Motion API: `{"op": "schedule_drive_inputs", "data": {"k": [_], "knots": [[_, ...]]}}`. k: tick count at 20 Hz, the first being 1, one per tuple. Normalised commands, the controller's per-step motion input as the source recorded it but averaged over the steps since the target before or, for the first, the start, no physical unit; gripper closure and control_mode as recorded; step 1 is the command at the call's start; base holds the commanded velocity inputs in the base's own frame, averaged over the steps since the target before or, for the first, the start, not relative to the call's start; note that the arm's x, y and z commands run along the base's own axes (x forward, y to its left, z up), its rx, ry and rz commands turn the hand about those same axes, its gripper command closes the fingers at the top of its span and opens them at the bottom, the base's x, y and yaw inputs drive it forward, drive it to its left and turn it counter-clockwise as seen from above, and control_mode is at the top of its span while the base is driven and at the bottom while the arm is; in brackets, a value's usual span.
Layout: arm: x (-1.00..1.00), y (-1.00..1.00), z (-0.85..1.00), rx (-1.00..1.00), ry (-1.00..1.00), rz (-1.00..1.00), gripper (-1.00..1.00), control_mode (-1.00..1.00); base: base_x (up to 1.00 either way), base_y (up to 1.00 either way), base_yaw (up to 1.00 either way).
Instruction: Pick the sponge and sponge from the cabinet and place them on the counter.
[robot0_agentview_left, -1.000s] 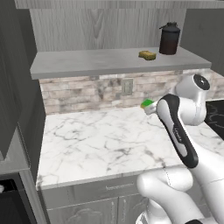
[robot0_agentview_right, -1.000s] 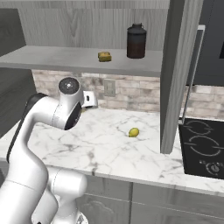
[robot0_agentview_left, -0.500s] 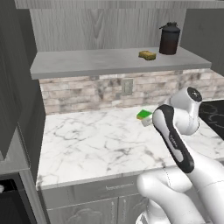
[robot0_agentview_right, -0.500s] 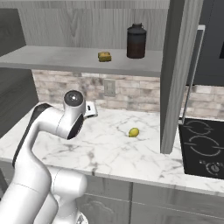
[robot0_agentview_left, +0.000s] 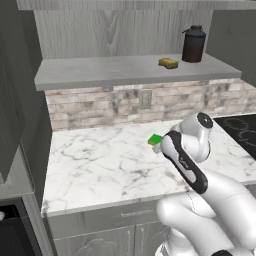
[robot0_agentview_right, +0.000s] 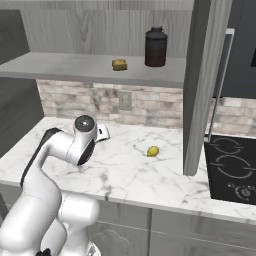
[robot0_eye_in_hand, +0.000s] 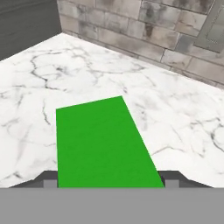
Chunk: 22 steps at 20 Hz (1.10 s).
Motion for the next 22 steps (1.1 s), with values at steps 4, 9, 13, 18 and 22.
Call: {"op": "schedule_drive_inputs", "data": {"k": [4, 9, 13, 18, 22], "knots": [[0.36, 0.09, -0.49, -0.03, 0.06, 0.03, 1.00, -1.00, 0.00, 0.00, 0.00], [0.20, 0.08, -0.57, -0.04, 0.07, 0.04, 1.00, -1.00, 0.00, 0.00, 0.00], [0.22, 0.08, -0.51, -0.02, 0.04, 0.04, 1.00, -1.00, 0.00, 0.00, 0.00], [0.26, 0.07, -0.41, 0.00, 0.02, 0.02, 1.00, -1.00, 0.00, 0.00, 0.00], [0.19, 0.05, -0.38, 0.00, 0.01, 0.01, 1.00, -1.00, 0.00, 0.00, 0.00]]}}
